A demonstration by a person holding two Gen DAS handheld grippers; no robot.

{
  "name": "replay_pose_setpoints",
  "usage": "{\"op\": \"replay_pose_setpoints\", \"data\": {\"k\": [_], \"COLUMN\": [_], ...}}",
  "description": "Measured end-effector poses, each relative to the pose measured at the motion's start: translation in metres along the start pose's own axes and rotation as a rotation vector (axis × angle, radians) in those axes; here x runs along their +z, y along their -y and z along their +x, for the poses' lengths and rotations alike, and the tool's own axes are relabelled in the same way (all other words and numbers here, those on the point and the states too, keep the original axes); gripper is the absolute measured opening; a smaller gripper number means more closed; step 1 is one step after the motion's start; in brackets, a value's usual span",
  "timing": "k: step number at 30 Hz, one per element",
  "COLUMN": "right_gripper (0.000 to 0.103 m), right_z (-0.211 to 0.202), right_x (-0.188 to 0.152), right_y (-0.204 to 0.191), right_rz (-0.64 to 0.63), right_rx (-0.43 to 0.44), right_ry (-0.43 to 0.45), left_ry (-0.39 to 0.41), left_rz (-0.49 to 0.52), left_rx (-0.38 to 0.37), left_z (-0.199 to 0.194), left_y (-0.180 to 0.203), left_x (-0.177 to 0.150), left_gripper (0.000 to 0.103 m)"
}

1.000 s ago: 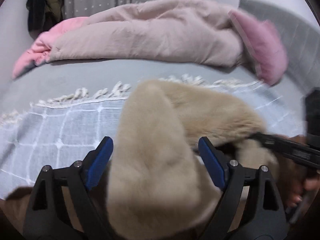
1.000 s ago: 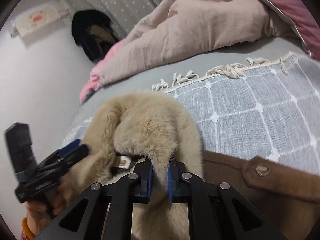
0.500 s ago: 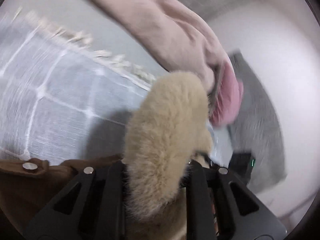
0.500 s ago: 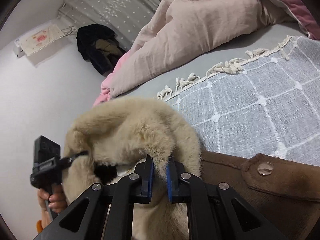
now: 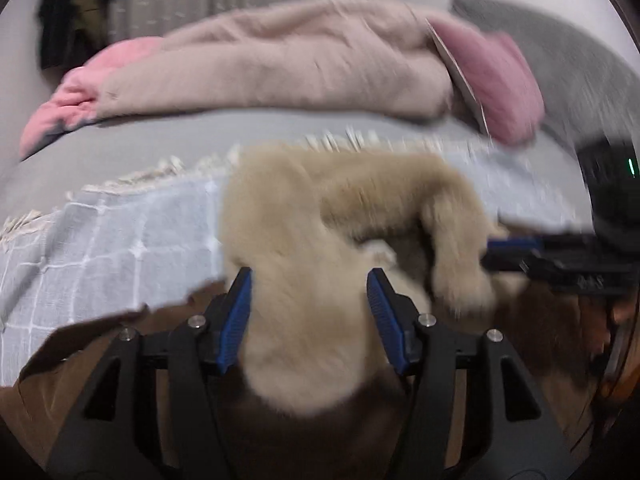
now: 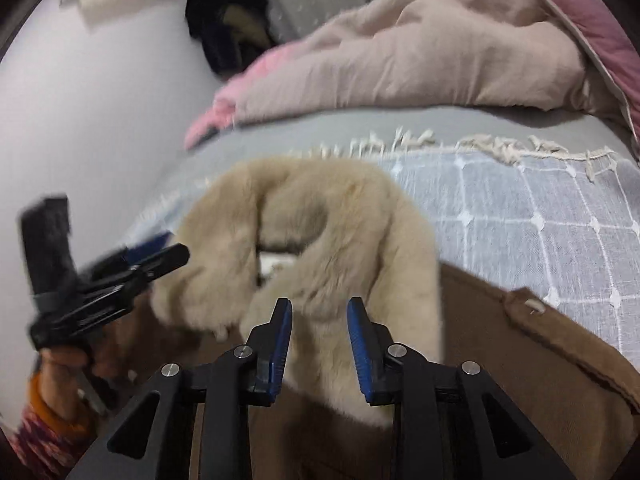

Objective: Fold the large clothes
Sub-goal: 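Grasp the fur collar with the right tool while the left tool grasps its other end, then lay the fur collar flat and open both tools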

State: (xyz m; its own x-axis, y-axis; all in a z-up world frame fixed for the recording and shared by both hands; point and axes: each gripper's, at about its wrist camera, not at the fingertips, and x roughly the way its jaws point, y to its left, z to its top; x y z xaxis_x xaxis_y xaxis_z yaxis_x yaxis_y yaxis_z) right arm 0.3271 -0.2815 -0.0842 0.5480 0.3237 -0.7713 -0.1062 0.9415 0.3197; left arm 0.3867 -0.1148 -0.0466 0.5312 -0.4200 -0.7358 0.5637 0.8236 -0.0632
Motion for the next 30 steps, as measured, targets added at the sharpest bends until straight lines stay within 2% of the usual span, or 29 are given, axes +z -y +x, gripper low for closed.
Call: {"op": "replay_pose_setpoints", "data": {"k": [1,2,3,4,6,9,12,13,15,17,18,19,20,21,23,27,30], "right_gripper": [0.027,0.025,0.025,0.025,0.024,0.024,0.024,0.024,0.026,0.032,0.035,0.044,0.054,0.057,0.06,0.062,0.069], "right_z": [0.012,0.032,0.039,0.043,0.049,0.062,0.068,0.065,0.057,0.033,0.017,0.006,-0.012,-0.018,-0.042,-0.092,-0.126], "right_x": [-0.002,-0.004,-0.007,-0.005,0.002,0.011,0.016,0.015,0.015,0.007,-0.001,-0.006,-0.018,-0.022,-0.046,-0.107,-0.146], "right_y": [-0.004,-0.007,-0.009,-0.014,-0.014,-0.017,-0.019,-0.02,-0.021,-0.025,-0.027,-0.03,-0.036,-0.041,-0.053,-0.069,-0.074], "right_rz": [-0.017,-0.037,-0.049,-0.067,-0.045,-0.056,-0.044,-0.033,-0.016,0.047,0.065,0.064,0.046,0.029,-0.022,-0.04,-0.003], "right_rx": [-0.045,-0.107,-0.123,-0.15,-0.17,-0.241,-0.274,-0.28,-0.296,-0.292,-0.275,-0.271,-0.293,-0.32,-0.369,-0.376,-0.393], "right_ry": [-0.029,-0.061,-0.05,-0.017,-0.009,0.029,0.034,0.04,0.046,0.04,0.039,0.042,0.05,0.047,0.035,-0.007,0.014], "left_ry": [-0.029,-0.05,-0.055,-0.047,-0.05,-0.045,-0.046,-0.038,-0.033,-0.047,-0.048,-0.04,-0.025,-0.018,-0.031,-0.045,-0.058], "left_rz": [0.052,0.072,0.061,0.004,-0.083,-0.093,-0.08,-0.073,-0.079,-0.095,-0.09,-0.081,-0.072,-0.059,-0.039,-0.055,-0.067], "left_rx": [0.054,0.089,0.096,0.067,0.038,0.052,0.103,0.138,0.166,0.143,0.121,0.109,0.108,0.107,0.106,0.098,0.078], "left_z": [0.014,0.026,0.036,0.039,0.045,0.054,0.056,0.049,0.034,0.008,-0.004,-0.02,-0.037,-0.051,-0.076,-0.132,-0.159], "left_y": [0.003,0.002,-0.004,-0.015,-0.034,-0.04,-0.032,-0.026,-0.022,-0.014,-0.011,-0.007,-0.002,0.003,0.012,0.023,0.03], "left_x": [-0.005,-0.011,-0.015,-0.013,-0.005,0.0,0.003,0.0,-0.003,-0.009,-0.013,-0.02,-0.028,-0.037,-0.057,-0.107,-0.148], "left_gripper": [0.048,0.048,0.051,0.052,0.052,0.053,0.059,0.064,0.065,0.07,0.078,0.084,0.084,0.084,0.085,0.086,0.097]}}
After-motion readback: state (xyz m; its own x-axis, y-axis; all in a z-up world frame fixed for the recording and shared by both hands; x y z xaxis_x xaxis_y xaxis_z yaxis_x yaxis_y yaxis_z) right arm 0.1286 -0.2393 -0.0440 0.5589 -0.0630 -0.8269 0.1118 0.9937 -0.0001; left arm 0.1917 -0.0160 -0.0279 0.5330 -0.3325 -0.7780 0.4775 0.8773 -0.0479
